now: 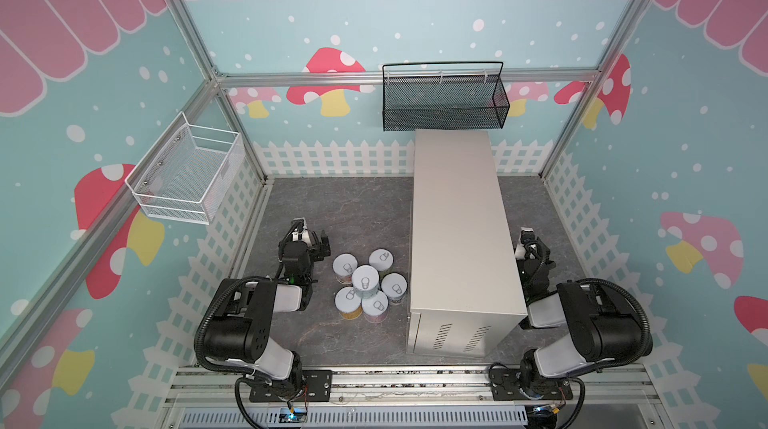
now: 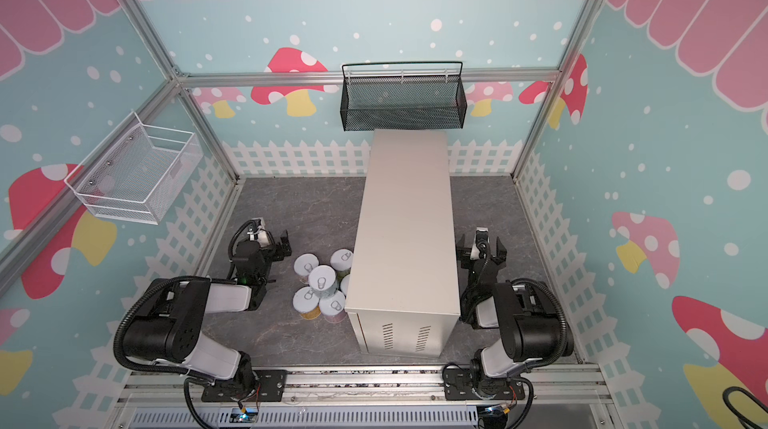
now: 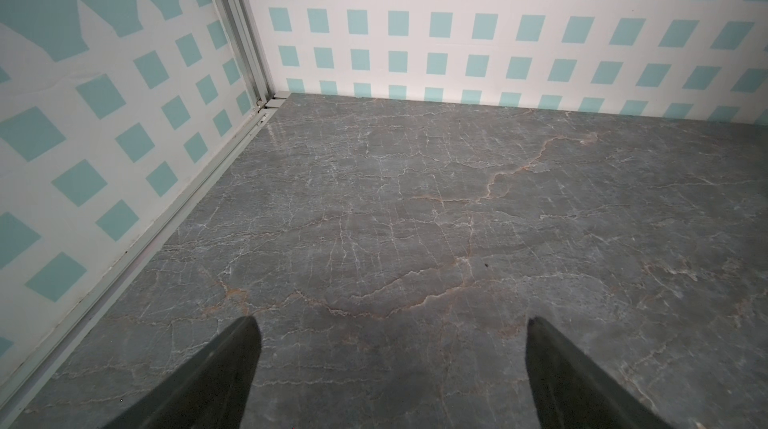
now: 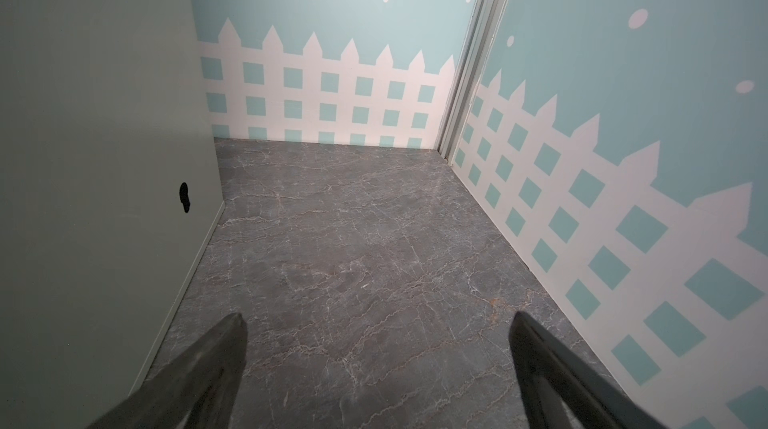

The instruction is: Place and organize the canned foods onto the counter

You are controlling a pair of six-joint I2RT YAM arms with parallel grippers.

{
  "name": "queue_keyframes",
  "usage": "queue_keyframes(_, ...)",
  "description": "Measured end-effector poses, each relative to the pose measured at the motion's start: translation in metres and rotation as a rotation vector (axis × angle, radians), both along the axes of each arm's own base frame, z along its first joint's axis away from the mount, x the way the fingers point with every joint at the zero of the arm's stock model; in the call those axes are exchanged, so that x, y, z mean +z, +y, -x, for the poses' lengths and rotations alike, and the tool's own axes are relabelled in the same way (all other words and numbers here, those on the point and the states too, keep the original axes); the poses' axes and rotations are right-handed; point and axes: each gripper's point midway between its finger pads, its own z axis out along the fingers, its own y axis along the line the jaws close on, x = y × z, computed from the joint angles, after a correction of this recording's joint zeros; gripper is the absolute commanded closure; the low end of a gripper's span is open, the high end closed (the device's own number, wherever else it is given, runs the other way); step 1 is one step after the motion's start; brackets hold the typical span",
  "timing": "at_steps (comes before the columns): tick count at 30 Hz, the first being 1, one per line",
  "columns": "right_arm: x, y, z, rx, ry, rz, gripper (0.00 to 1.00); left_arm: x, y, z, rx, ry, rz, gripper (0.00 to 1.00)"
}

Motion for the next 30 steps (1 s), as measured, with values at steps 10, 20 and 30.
queue_keyframes(10,0.0,0.0,0.0,0.0,0.0,0.0,0.0,0.006,-0.002,-0.002,0.024,0.029,-0.016,0.01)
queue_keyframes(20,0.0,0.0,0.0,0.0,0.0,0.0,0.0,0.098,0.023,-0.035,0.431,0.092,0.007,0.01)
queue_keyframes(30,0.0,0.0,0.0,-0.002,0.001,-0.001,0.01,0.1,-0.031,-0.001,0.436,0.352,0.081,0.01)
